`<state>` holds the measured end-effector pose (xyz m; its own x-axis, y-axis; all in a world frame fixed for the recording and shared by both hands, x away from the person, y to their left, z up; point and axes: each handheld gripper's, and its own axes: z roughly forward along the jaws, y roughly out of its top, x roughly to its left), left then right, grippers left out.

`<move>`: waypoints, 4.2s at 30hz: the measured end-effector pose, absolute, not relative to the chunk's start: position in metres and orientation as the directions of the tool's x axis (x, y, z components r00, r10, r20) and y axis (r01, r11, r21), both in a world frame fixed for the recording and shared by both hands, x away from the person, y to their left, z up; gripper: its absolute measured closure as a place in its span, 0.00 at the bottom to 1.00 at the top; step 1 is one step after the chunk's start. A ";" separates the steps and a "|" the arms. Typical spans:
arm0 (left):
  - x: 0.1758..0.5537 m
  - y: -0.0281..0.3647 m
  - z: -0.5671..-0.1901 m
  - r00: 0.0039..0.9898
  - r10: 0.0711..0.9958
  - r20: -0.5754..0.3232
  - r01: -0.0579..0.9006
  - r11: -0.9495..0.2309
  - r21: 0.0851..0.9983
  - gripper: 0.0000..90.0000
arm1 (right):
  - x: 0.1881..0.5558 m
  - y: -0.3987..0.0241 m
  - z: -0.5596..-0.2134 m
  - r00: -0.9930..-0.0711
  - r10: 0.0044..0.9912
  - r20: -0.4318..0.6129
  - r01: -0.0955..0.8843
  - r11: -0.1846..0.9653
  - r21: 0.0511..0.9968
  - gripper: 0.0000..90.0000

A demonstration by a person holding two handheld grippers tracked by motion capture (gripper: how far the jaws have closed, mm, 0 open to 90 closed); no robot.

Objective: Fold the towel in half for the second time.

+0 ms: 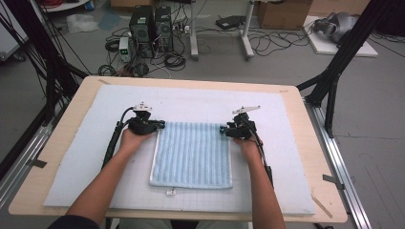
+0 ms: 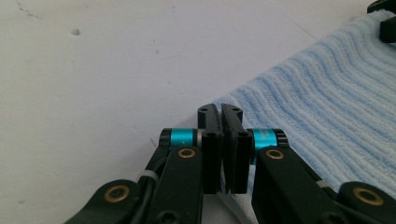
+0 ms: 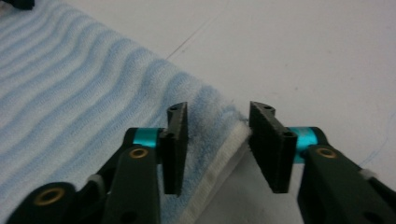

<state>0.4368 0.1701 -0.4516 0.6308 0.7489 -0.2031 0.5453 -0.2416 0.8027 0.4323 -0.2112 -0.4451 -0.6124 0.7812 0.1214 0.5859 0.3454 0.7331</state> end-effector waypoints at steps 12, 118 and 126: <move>0.452 0.179 -0.432 0.601 0.740 -0.303 0.508 -0.060 0.859 0.97 | 0.439 -0.211 -0.427 -0.581 0.811 0.072 0.513 0.296 0.805 0.93; 0.315 0.244 -0.418 0.586 0.785 -0.200 0.300 0.018 0.954 0.21 | 0.278 -0.305 -0.412 -0.431 0.902 -0.028 0.388 0.213 0.897 0.12; 0.309 0.246 -0.418 0.601 0.776 -0.192 0.294 0.008 0.956 0.21 | 0.275 -0.308 -0.408 -0.420 0.907 -0.023 0.390 0.203 0.898 0.12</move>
